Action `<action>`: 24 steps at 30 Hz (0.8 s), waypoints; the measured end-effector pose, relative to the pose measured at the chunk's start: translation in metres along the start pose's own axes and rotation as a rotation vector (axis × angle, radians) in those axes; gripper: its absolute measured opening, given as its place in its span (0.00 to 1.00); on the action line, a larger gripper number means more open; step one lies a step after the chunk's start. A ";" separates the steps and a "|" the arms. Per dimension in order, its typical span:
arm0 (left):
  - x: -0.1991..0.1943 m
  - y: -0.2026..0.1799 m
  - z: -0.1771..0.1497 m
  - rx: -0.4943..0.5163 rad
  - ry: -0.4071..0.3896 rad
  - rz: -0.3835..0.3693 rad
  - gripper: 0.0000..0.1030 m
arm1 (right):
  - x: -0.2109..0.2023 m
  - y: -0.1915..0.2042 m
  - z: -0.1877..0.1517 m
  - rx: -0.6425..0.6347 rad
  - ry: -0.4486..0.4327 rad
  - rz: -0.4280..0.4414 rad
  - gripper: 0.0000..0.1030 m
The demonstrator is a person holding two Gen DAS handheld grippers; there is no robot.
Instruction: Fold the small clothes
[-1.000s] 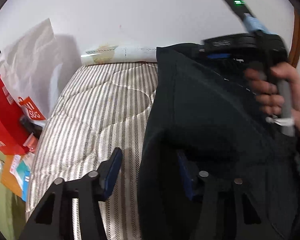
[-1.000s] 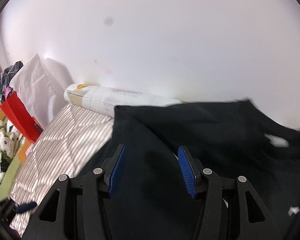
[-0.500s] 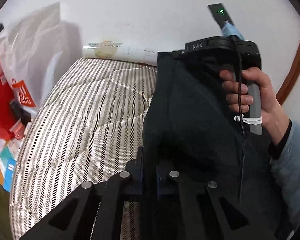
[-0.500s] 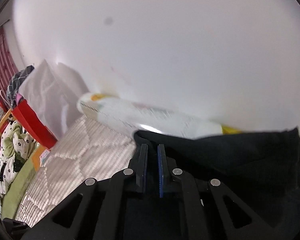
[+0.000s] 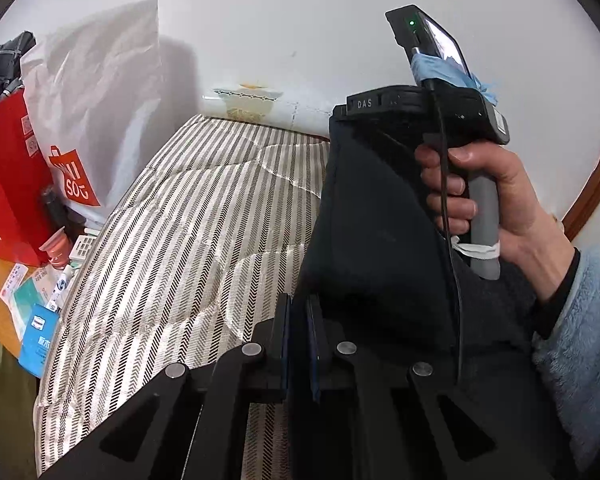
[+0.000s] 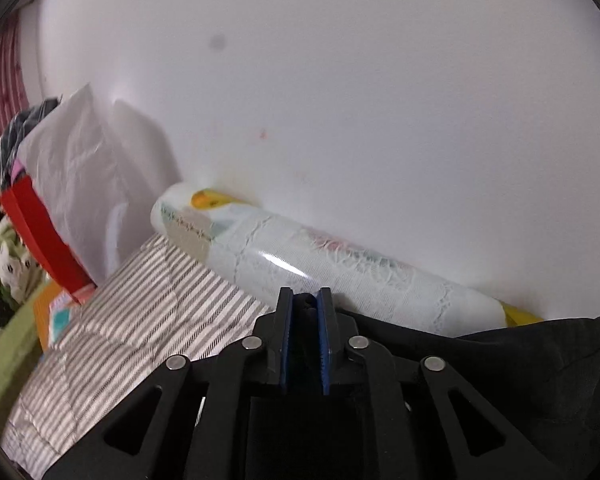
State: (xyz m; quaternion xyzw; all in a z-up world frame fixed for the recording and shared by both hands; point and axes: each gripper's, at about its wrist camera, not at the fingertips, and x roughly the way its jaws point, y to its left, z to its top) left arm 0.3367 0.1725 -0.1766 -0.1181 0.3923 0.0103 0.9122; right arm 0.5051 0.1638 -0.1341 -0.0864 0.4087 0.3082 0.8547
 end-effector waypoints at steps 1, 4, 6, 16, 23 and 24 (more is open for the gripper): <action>0.000 0.000 0.000 -0.003 0.003 -0.001 0.07 | 0.000 0.000 0.000 -0.003 0.011 0.002 0.24; 0.001 0.000 0.000 -0.004 0.008 0.000 0.08 | -0.018 -0.004 -0.001 0.012 0.014 -0.020 0.38; -0.001 0.000 0.000 -0.004 0.006 0.000 0.08 | -0.037 -0.011 -0.005 0.016 -0.005 -0.040 0.40; -0.011 -0.005 0.002 -0.013 -0.018 0.000 0.09 | -0.164 -0.093 -0.087 0.176 -0.005 -0.202 0.52; -0.022 -0.010 0.004 -0.023 -0.069 -0.065 0.35 | -0.278 -0.170 -0.191 0.336 -0.003 -0.450 0.64; -0.021 -0.010 0.004 -0.024 -0.072 -0.065 0.37 | -0.285 -0.177 -0.200 0.359 -0.001 -0.478 0.64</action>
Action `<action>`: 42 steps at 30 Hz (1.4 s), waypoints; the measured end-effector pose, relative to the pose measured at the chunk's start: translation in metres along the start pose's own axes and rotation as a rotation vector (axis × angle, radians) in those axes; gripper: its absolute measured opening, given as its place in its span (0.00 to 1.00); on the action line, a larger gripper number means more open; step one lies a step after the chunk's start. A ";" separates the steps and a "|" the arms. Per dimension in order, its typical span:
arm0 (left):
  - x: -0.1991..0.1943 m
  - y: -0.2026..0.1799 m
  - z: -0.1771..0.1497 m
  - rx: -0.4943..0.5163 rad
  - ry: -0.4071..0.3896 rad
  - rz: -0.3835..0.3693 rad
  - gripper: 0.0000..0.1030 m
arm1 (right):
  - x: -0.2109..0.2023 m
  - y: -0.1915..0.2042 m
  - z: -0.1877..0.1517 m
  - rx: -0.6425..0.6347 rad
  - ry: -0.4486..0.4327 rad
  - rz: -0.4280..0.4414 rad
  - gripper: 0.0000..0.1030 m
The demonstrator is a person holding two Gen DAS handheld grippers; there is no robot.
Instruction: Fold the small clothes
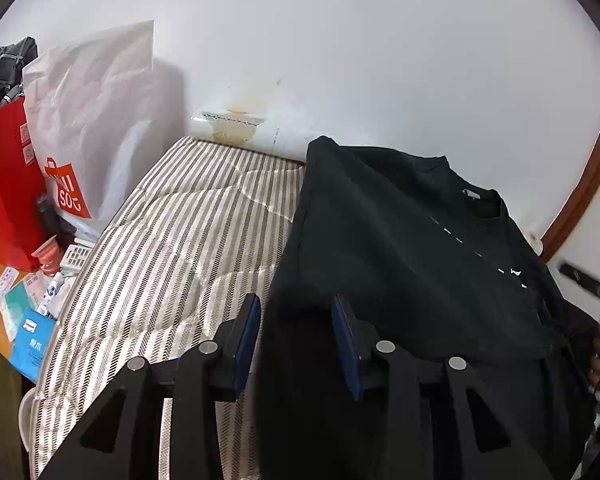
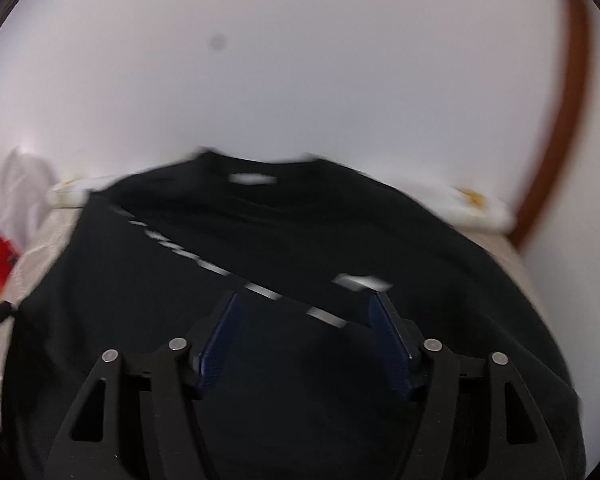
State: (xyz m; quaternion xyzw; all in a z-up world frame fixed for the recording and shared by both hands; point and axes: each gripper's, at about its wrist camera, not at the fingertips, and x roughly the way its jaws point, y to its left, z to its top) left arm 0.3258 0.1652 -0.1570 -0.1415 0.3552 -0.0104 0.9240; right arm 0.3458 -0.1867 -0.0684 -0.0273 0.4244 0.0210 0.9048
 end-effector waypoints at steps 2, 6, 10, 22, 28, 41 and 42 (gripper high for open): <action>0.007 -0.001 -0.002 -0.001 0.012 0.001 0.39 | -0.007 -0.037 -0.020 0.088 0.014 -0.044 0.64; 0.027 -0.004 -0.007 0.023 0.087 0.056 0.39 | -0.003 -0.072 -0.043 0.139 0.072 -0.012 0.64; 0.032 -0.005 -0.009 0.034 0.108 0.074 0.40 | 0.019 -0.074 -0.059 0.110 0.111 -0.071 0.64; 0.033 -0.004 -0.009 0.041 0.112 0.064 0.44 | 0.053 -0.089 -0.058 0.182 0.055 0.035 0.06; 0.033 -0.003 -0.009 0.037 0.111 0.058 0.45 | 0.064 -0.099 -0.058 0.205 0.095 -0.016 0.10; 0.032 -0.005 -0.009 0.050 0.115 0.077 0.57 | -0.044 -0.141 -0.095 0.234 0.045 -0.156 0.60; 0.032 -0.004 -0.009 0.047 0.116 0.073 0.57 | -0.056 -0.156 -0.102 0.249 0.043 -0.180 0.60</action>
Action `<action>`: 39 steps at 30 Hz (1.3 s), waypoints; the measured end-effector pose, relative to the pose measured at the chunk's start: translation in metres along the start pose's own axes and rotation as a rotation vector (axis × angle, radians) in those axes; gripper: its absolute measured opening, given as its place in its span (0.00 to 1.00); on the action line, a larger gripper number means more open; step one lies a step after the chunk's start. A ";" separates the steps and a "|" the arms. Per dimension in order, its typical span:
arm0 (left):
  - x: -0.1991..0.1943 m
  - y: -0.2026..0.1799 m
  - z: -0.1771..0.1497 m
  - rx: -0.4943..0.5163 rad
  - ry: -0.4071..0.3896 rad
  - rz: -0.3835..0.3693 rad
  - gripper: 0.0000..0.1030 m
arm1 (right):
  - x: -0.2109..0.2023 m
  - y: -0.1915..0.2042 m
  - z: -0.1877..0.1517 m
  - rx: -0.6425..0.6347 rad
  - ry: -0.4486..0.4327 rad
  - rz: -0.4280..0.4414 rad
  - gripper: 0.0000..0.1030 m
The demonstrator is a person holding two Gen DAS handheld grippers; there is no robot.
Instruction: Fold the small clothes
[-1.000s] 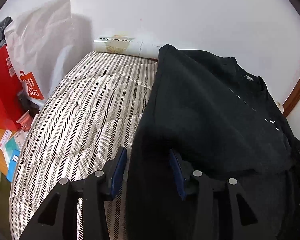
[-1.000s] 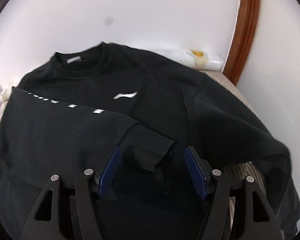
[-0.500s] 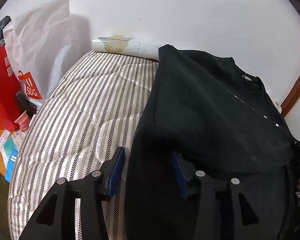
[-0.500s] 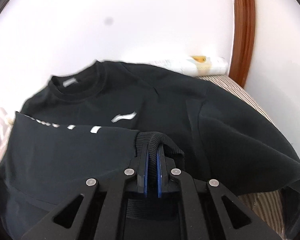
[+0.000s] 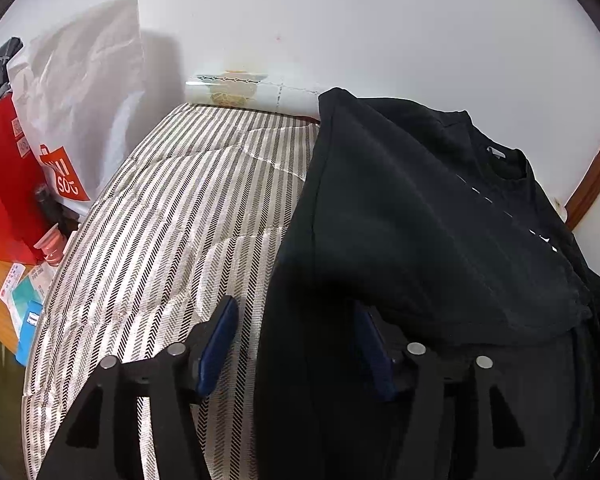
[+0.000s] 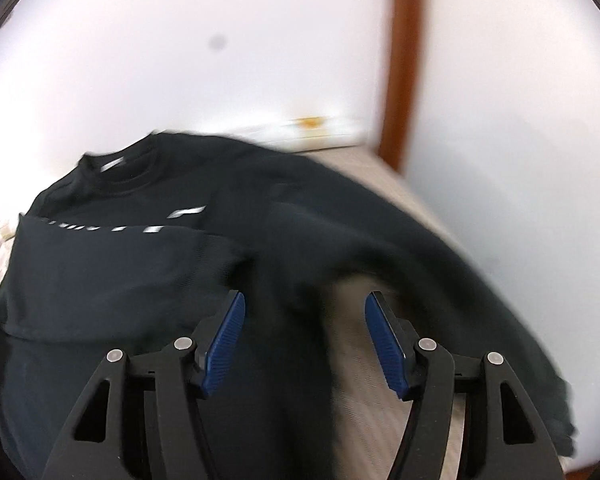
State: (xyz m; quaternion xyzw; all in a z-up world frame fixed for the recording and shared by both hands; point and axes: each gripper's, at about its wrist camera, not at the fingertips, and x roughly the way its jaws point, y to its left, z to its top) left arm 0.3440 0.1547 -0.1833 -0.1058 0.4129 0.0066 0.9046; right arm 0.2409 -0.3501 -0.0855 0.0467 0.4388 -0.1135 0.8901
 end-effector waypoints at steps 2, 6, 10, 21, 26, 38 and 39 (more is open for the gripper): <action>-0.001 0.001 0.000 -0.006 0.000 -0.010 0.58 | -0.013 -0.037 -0.009 0.034 0.013 -0.055 0.61; -0.004 -0.001 -0.001 0.003 -0.008 0.002 0.59 | -0.031 -0.106 -0.041 0.083 0.047 -0.185 0.61; -0.010 -0.010 -0.002 0.043 -0.025 0.001 0.59 | -0.037 -0.159 -0.077 0.151 0.103 -0.219 0.61; -0.064 -0.041 -0.010 0.075 -0.021 -0.052 0.61 | -0.024 -0.186 -0.130 0.084 0.106 -0.220 0.61; -0.098 -0.045 -0.027 0.116 -0.031 -0.011 0.61 | -0.009 -0.184 -0.127 0.044 0.089 -0.266 0.41; -0.144 -0.031 -0.074 0.131 0.008 0.024 0.61 | -0.053 -0.154 -0.028 0.056 -0.085 -0.188 0.08; -0.147 -0.030 -0.077 0.131 0.004 0.023 0.61 | -0.059 -0.145 -0.020 0.044 -0.107 -0.178 0.08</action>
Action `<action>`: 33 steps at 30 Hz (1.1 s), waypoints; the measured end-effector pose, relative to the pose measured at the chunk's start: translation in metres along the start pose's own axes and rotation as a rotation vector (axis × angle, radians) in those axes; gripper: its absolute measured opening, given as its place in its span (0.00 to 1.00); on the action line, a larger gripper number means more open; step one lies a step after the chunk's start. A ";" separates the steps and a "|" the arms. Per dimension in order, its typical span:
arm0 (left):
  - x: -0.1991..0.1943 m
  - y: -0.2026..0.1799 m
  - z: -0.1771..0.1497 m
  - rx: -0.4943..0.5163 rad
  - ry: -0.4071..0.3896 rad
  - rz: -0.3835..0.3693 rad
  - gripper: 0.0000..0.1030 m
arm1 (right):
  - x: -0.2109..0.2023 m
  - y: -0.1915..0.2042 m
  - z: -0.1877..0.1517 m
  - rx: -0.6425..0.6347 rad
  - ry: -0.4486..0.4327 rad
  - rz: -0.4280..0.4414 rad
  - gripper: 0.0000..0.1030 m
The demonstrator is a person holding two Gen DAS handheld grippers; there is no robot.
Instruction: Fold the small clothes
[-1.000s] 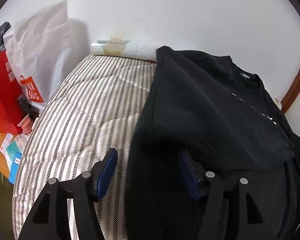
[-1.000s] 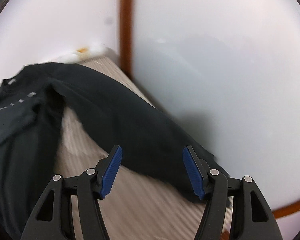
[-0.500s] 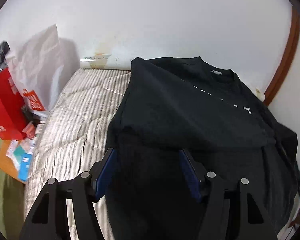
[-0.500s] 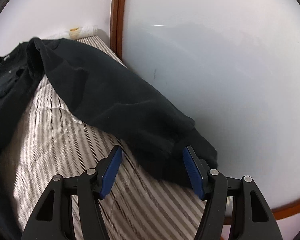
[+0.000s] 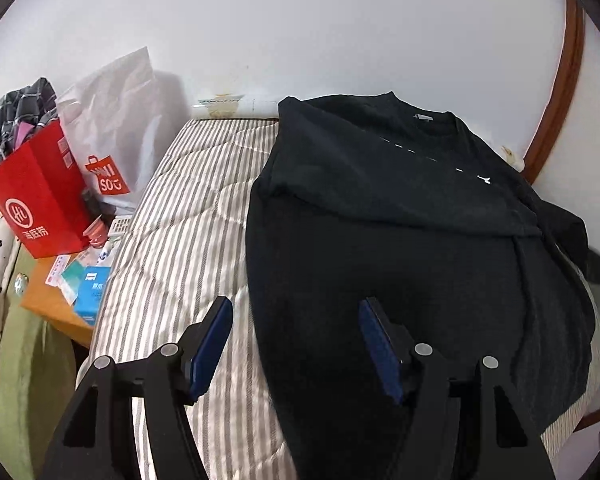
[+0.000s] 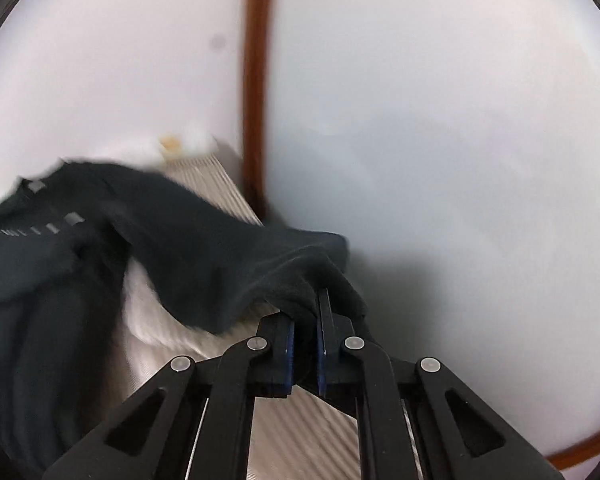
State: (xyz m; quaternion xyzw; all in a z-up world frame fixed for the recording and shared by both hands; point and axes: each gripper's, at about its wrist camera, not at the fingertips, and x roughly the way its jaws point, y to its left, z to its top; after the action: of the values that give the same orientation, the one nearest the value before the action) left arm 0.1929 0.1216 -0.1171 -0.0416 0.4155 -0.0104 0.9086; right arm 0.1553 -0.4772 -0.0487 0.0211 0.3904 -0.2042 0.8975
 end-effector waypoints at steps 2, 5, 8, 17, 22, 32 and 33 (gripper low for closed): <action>-0.003 0.003 -0.007 -0.007 0.002 -0.014 0.61 | -0.018 0.034 0.027 -0.030 -0.068 0.041 0.08; 0.000 0.008 -0.015 -0.023 0.018 -0.040 0.61 | -0.035 0.080 0.052 -0.058 -0.115 0.126 0.08; 0.005 0.016 -0.020 -0.021 0.032 -0.038 0.62 | -0.046 0.132 0.072 -0.091 -0.152 0.209 0.08; 0.027 0.027 -0.033 -0.007 0.075 -0.065 0.62 | -0.085 0.277 0.086 -0.189 -0.224 0.433 0.08; 0.037 0.023 -0.038 0.010 0.083 -0.051 0.62 | -0.077 0.359 0.075 -0.294 -0.208 0.531 0.08; 0.030 0.036 -0.040 -0.025 0.083 -0.065 0.62 | -0.005 0.469 0.025 -0.385 0.000 0.525 0.13; 0.028 0.037 -0.041 -0.025 0.081 -0.062 0.62 | 0.002 0.471 0.021 -0.387 0.017 0.519 0.16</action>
State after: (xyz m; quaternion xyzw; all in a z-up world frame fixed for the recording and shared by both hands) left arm 0.1797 0.1542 -0.1681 -0.0651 0.4504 -0.0349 0.8897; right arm 0.3518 -0.0508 -0.0929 -0.0492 0.4109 0.1096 0.9037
